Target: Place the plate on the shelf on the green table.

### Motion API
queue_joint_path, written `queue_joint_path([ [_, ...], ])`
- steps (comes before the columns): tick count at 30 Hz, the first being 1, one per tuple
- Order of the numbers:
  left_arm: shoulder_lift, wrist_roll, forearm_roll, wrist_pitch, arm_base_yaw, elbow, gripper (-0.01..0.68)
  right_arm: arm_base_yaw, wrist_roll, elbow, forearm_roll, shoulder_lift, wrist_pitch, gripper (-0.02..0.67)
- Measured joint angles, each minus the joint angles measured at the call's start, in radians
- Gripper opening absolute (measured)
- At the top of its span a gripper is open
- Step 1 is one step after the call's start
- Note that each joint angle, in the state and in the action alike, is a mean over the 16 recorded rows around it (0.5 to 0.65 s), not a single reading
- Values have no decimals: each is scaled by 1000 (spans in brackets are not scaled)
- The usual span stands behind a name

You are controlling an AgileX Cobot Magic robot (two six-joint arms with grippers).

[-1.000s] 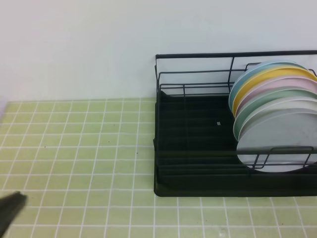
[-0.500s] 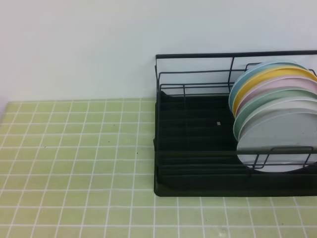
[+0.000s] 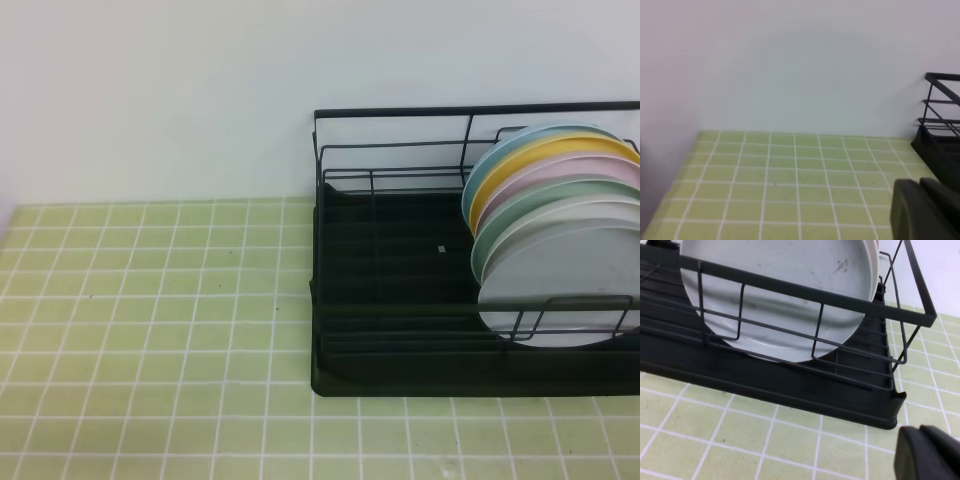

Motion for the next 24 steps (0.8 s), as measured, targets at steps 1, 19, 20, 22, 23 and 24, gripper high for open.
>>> queue_joint_path([
  [1,-9,-1,-2,-9,1,20,-2,0,0,0,0,0,1,-4],
  [19,-90,9,-33,46,64,104,-2,0,0,2,0,-1,2,-4],
  [20,-94,13,-34,57,64,104,-2,0,0,2,0,-1,2,-4],
  [22,-100,22,-35,82,64,104,-2,0,0,2,0,-1,2,-4],
  [23,-101,27,-36,95,64,104,-2,0,0,2,0,-1,2,-4],
  [24,-102,34,-38,109,64,104,-2,0,0,2,0,-1,1,-4],
])
